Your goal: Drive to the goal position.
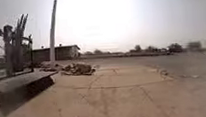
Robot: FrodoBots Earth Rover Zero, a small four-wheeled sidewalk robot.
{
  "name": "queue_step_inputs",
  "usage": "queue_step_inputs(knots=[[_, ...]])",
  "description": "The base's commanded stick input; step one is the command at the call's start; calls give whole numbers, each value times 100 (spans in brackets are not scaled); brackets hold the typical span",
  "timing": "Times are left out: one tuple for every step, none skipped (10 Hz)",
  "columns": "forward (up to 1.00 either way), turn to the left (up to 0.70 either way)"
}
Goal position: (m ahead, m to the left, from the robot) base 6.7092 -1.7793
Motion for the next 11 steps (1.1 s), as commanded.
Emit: queue_step_inputs(knots=[[70, -27], [70, -27], [70, -27], [70, -27], [70, -27], [70, -27], [70, -27], [70, -27], [70, -27], [70, -27], [70, 0]])
